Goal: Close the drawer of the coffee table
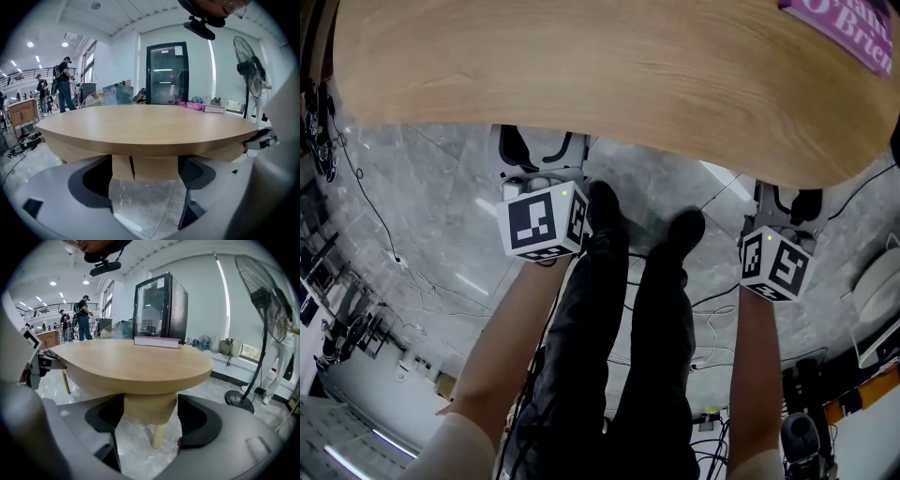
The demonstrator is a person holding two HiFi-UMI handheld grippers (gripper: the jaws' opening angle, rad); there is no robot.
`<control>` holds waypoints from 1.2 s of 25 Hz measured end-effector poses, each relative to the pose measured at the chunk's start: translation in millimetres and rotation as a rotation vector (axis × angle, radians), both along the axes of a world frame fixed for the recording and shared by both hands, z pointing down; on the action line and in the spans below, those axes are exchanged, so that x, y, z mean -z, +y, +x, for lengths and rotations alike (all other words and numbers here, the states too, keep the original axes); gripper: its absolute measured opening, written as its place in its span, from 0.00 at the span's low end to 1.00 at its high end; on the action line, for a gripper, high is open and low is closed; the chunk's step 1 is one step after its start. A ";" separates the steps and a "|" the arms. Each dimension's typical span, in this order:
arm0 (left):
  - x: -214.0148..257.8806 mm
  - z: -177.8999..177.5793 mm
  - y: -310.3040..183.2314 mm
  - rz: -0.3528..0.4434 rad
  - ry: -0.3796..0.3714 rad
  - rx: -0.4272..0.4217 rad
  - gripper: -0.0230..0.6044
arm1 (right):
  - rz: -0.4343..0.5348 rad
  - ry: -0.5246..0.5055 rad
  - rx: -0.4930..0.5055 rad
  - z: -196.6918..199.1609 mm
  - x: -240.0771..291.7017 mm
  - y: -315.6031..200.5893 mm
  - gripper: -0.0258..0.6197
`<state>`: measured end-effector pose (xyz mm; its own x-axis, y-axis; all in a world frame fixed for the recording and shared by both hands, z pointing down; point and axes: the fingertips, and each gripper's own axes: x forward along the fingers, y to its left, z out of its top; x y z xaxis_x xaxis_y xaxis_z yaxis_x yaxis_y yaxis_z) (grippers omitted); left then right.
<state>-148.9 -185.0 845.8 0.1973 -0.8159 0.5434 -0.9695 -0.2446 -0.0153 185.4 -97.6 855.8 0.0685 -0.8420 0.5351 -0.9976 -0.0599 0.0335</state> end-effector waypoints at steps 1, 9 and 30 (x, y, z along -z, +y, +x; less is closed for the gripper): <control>1.3 0.0 1.6 -0.008 -0.006 -0.005 0.71 | -0.016 0.007 0.009 0.1 -1.1 2.3 0.61; 15.2 -19.8 33.5 -0.142 -0.050 0.012 0.70 | -0.130 0.039 0.091 0.0 13.7 33.0 0.50; 295.1 18.3 72.9 -0.089 0.005 -0.161 0.42 | -0.066 -0.008 0.164 -26.0 298.9 69.4 0.09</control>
